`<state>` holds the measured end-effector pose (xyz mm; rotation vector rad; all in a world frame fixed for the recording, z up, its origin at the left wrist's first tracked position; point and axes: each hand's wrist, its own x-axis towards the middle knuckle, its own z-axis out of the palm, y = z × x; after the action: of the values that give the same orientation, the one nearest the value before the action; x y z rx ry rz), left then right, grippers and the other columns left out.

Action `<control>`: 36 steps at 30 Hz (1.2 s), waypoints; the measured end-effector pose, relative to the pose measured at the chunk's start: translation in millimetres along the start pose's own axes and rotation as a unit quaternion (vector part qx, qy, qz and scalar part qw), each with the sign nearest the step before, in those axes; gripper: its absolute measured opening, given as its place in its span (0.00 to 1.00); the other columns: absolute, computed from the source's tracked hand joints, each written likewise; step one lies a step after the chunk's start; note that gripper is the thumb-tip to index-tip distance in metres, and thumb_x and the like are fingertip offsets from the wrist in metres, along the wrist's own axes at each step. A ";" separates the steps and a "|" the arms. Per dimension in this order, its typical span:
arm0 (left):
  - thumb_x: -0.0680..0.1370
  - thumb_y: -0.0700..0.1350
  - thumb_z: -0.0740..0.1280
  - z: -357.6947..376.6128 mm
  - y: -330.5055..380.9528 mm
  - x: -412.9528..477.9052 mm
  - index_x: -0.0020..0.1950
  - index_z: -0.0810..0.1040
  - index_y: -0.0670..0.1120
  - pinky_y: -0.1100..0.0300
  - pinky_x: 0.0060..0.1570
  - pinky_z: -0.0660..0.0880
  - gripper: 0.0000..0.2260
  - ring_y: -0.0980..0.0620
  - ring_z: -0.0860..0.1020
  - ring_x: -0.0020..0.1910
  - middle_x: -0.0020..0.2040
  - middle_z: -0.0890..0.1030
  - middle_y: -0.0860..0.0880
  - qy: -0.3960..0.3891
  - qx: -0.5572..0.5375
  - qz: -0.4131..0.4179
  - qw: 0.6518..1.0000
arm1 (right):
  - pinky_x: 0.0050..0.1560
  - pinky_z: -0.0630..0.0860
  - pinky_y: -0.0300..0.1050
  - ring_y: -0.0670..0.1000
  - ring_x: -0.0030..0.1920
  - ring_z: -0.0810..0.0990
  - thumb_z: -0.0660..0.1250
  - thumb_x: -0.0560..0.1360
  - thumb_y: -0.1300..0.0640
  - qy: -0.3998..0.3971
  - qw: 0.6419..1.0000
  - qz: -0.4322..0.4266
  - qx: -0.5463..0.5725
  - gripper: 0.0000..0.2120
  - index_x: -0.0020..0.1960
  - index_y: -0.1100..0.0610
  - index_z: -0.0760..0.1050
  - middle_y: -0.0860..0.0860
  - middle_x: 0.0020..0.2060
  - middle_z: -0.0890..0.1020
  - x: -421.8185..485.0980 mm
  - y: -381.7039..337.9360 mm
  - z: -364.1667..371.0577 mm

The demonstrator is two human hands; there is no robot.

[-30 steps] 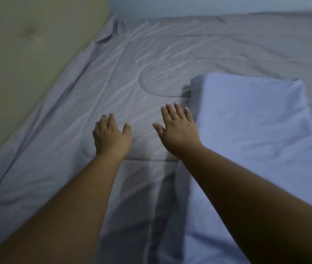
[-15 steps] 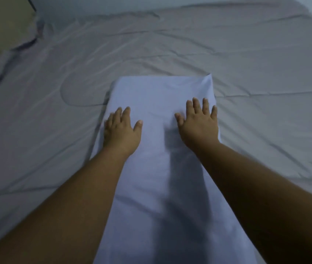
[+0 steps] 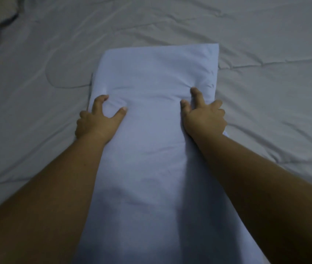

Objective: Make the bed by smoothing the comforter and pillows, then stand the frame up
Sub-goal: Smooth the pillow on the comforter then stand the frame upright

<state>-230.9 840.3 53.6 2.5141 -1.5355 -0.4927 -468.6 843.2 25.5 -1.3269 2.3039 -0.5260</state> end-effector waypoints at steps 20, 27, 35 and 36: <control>0.70 0.70 0.62 -2.1 -88.5 -161.4 0.53 0.62 0.51 0.50 0.46 0.73 0.26 0.38 0.79 0.48 0.49 0.80 0.41 0.003 -0.064 0.018 0.998 | 0.57 0.72 0.55 0.66 0.57 0.74 0.58 0.73 0.34 0.016 0.997 -0.070 0.000 0.24 0.67 0.38 0.63 0.64 0.57 0.72 -151.3 72.5 -26.0; 0.68 0.70 0.62 4.0 -132.2 -221.1 0.53 0.62 0.52 0.50 0.45 0.74 0.26 0.37 0.79 0.48 0.50 0.79 0.40 0.012 -0.071 0.018 0.997 | 0.58 0.72 0.56 0.67 0.57 0.73 0.58 0.73 0.34 0.031 0.996 -0.079 -0.029 0.25 0.68 0.37 0.63 0.64 0.58 0.73 -214.8 100.6 -27.5; 0.74 0.65 0.57 3.7 -113.6 -219.8 0.70 0.63 0.57 0.46 0.69 0.57 0.26 0.40 0.60 0.70 0.73 0.59 0.41 0.072 0.074 0.056 0.993 | 0.70 0.52 0.58 0.63 0.72 0.58 0.53 0.77 0.39 0.066 0.983 -0.102 -0.135 0.28 0.74 0.49 0.58 0.62 0.73 0.59 -231.1 59.6 -21.9; 0.76 0.62 0.56 6.1 -104.4 -215.8 0.72 0.61 0.59 0.45 0.72 0.51 0.24 0.41 0.54 0.74 0.76 0.54 0.44 0.080 0.077 0.099 0.989 | 0.72 0.51 0.57 0.62 0.73 0.57 0.51 0.78 0.40 0.050 0.978 -0.169 -0.110 0.28 0.74 0.50 0.58 0.60 0.75 0.58 -233.4 45.8 -12.9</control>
<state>-236.6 1080.0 59.3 2.4029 -1.7958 -0.1461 -403.0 1070.5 53.1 -1.8565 2.2774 -0.4604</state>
